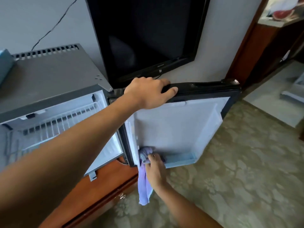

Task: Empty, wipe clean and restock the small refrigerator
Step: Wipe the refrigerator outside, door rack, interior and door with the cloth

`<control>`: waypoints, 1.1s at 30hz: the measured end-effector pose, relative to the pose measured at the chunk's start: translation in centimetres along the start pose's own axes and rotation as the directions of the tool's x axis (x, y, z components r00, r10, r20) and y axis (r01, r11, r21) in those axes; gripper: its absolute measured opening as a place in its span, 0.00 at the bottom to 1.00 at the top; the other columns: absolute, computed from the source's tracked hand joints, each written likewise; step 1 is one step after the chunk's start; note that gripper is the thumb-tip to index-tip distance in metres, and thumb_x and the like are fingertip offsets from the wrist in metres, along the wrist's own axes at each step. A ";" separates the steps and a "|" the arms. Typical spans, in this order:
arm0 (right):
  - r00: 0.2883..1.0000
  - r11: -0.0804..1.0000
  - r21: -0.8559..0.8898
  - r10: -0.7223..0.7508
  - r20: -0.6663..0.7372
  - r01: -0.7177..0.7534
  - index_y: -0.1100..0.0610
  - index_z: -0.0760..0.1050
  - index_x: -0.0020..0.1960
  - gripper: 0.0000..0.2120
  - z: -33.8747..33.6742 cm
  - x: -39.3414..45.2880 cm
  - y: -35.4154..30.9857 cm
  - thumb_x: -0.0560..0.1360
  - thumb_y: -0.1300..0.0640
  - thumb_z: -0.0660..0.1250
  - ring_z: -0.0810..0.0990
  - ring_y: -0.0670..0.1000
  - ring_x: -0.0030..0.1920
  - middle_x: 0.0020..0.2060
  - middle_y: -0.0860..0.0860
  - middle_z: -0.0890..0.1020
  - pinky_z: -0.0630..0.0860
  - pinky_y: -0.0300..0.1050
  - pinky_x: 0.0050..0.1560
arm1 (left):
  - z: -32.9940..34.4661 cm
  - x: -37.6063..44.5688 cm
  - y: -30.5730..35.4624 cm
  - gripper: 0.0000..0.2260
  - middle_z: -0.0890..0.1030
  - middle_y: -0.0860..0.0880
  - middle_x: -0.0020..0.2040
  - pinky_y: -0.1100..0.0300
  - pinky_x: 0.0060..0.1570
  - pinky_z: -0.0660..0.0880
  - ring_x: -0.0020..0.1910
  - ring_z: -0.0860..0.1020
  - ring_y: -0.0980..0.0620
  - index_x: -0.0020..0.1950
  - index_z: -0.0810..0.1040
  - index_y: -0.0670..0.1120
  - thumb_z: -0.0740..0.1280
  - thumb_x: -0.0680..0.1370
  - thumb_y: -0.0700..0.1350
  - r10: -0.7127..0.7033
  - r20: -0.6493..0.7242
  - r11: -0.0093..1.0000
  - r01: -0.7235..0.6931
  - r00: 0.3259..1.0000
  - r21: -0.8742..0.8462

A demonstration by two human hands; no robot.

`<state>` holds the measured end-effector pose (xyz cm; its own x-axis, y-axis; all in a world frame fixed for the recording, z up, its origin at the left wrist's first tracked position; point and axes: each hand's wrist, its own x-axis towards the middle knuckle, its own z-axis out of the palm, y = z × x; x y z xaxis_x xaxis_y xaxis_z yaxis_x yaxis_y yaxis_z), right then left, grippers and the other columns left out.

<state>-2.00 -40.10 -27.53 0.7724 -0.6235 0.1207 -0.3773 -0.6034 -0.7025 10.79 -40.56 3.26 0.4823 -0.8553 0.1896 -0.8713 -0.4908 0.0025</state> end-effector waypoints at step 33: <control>0.867 0.825 -0.508 0.047 0.497 0.247 0.51 0.76 0.60 0.16 -2.3 0.9 2.0 0.76 0.46 0.60 0.77 0.62 0.57 0.57 0.56 0.77 0.70 0.56 0.58 | 0.5 -0.9 0.0 0.28 0.84 0.49 0.48 0.49 0.48 0.72 0.49 0.81 0.41 0.67 0.73 0.59 0.46 0.79 0.72 0.027 -0.018 0.999 -0.026 0.999 0.035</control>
<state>-3.20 -43.04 -27.23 0.9055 -0.3216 -0.2770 -0.3804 -0.9044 -0.1935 10.36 -39.87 2.63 0.4570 -0.8650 0.2075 -0.8799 -0.4738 -0.0372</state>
